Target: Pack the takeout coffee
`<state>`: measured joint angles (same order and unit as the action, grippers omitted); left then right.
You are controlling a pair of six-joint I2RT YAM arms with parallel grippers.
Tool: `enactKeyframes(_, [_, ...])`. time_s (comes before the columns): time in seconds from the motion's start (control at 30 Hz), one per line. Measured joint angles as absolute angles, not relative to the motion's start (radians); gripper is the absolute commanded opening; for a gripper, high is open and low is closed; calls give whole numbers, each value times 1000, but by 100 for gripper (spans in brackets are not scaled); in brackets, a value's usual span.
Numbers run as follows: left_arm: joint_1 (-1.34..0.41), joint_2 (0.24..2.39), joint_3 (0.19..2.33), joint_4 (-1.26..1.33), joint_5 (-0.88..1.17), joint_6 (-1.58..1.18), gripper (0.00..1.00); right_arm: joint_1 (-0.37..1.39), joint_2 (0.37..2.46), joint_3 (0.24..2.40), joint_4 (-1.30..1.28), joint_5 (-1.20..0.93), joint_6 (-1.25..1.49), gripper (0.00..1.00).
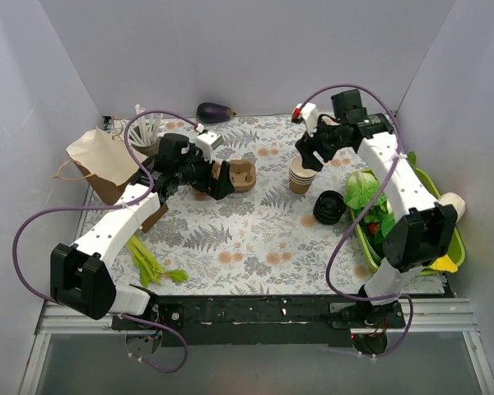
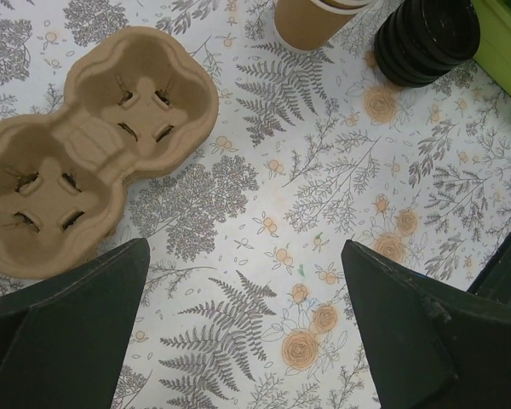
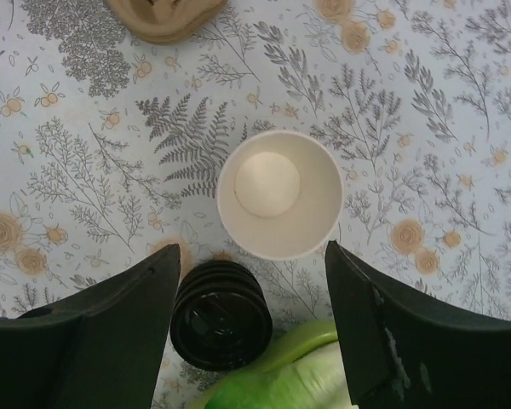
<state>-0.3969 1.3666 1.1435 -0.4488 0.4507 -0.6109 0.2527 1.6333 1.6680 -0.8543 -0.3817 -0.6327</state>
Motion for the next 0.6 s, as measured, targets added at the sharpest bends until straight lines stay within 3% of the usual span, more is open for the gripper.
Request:
enactKeyframes(0.1, [-397, 1354, 1143, -442, 448, -610, 98, 315, 1737, 1762, -921, -357, -661, 58])
enactKeyframes(0.17, [-397, 1349, 1143, -440, 449, -611, 98, 327, 1837, 1885, -1004, -343, -660, 55])
enactKeyframes(0.23, [-397, 1348, 1143, -440, 448, -613, 98, 327, 1945, 2015, -1061, -335, -649, 55])
enactKeyframes(0.6, [-397, 1335, 1121, -418, 440, -641, 98, 335, 1996, 2036, -1180, -320, -624, 53])
